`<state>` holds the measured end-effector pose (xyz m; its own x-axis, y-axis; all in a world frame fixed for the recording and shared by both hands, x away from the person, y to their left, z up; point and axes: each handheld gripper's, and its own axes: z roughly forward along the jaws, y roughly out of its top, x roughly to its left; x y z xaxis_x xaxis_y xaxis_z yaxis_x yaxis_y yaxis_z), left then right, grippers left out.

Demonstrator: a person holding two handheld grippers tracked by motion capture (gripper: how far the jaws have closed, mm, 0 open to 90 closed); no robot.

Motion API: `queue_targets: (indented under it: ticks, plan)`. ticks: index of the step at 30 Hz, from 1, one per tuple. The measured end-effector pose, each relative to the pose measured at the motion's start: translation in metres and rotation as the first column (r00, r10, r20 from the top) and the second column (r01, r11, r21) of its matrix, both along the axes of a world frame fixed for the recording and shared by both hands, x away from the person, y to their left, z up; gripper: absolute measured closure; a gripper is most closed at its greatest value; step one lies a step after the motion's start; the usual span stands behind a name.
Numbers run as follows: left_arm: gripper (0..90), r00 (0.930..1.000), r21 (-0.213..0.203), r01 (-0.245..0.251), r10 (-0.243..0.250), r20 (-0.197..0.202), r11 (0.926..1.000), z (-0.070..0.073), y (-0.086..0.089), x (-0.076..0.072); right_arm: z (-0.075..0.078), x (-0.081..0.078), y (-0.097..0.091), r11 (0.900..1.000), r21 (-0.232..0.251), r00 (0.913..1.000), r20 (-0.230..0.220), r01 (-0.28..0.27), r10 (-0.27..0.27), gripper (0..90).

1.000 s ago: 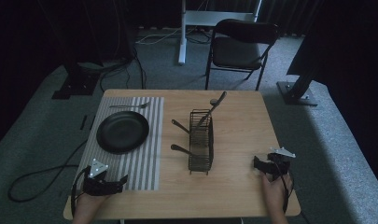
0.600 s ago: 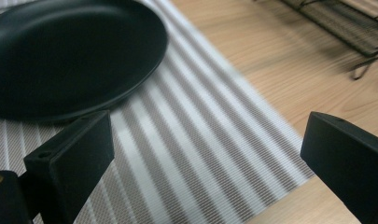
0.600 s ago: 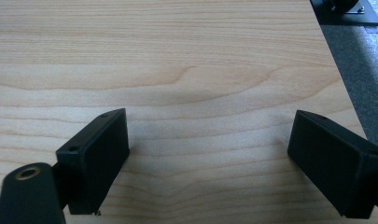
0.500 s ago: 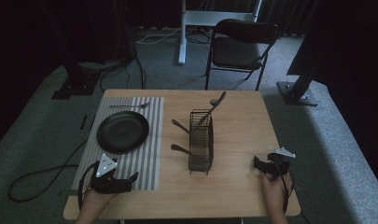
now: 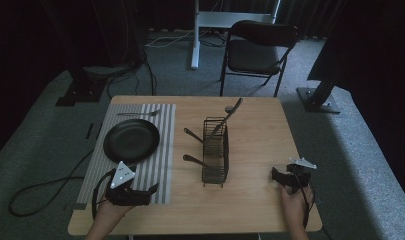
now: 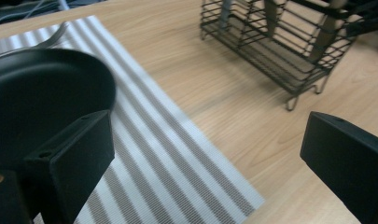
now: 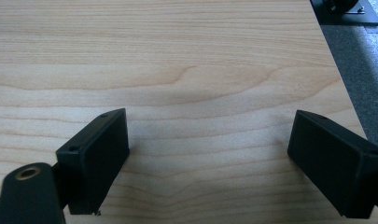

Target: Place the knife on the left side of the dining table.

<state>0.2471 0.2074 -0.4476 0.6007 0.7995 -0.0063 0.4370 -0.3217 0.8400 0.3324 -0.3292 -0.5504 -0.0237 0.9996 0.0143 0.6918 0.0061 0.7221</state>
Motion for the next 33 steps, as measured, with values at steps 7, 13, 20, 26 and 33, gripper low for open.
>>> queue_targets:
  ticks: [7,13,20,26,33]
  plan:
    - [3.2,0.9991,-0.011,0.04,-0.04,0.015,0.9991,0.01,-0.012,0.0,0.0,0.0,0.0,1.0,0.0,1.0,0.0,0.0,0.0,11.5]
    - [3.2,0.9969,-0.003,0.074,-0.074,0.026,0.9972,0.018,-0.024,0.003,0.0,0.0,0.0,1.0,0.001,1.0,0.001,0.001,-0.001,11.5]
    - [3.2,0.9927,0.005,0.114,-0.115,0.039,0.9934,0.025,-0.04,0.006,0.0,0.0,0.0,1.0,-0.001,1.0,0.001,-0.001,0.001,11.5]
    - [3.2,0.9871,-0.003,0.149,-0.148,0.061,0.9888,0.035,-0.053,0.008,0.0,0.0,0.0,1.0,-0.001,1.0,0.001,0.0,0.0,11.6]
    - [3.2,0.9826,-0.012,0.174,-0.173,0.069,0.9847,0.041,-0.066,0.014,0.0,0.0,0.0,1.0,-0.001,1.0,0.001,-0.001,0.001,11.5]
